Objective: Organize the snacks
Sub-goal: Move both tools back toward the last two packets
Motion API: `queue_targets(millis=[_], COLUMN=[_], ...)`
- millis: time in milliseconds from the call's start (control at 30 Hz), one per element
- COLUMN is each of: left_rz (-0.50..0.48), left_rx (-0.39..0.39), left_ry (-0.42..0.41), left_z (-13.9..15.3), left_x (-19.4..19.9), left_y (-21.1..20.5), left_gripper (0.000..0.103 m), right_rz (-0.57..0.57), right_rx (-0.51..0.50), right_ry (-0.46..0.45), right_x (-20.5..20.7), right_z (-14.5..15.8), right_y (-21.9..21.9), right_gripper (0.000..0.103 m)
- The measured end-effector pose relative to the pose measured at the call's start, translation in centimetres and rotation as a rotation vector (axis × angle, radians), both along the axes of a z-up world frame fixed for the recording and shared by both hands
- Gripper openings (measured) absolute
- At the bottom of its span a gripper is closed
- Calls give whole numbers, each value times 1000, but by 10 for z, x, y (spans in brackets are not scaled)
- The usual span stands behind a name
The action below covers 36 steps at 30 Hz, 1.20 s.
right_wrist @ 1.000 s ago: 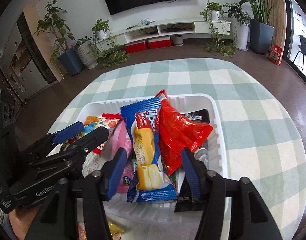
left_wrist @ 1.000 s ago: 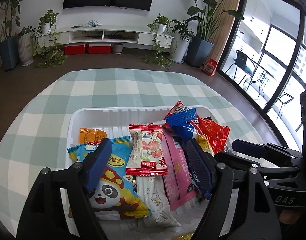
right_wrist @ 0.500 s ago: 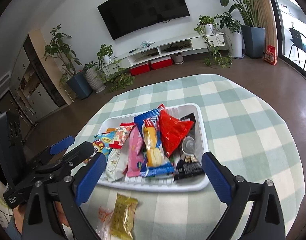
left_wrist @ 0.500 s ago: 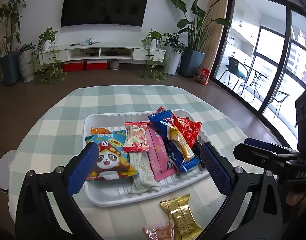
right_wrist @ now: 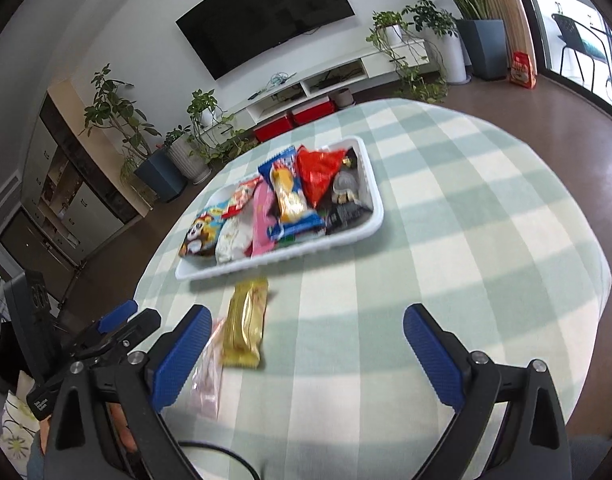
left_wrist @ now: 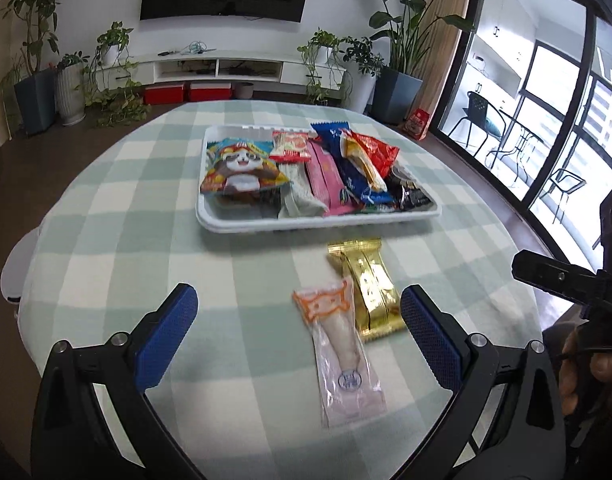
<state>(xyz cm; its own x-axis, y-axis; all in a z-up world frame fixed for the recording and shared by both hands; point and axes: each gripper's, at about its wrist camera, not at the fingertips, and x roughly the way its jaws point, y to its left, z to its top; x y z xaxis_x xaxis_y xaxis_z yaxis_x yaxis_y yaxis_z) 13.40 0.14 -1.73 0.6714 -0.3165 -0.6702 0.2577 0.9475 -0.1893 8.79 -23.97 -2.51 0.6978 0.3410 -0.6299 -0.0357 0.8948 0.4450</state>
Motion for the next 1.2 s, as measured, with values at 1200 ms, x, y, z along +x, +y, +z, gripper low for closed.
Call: queue_targets(millis=[1200], left_rz=[-44], left_rx=[79], left_ry=[231], left_z=[-38], left_x=[21], left_y=[-33], left_gripper=[73], right_rz=[3], right_rx=[-19], right_ry=[-18], right_x=[-56], right_z=[-24], right_y=[9], right_gripper=[99])
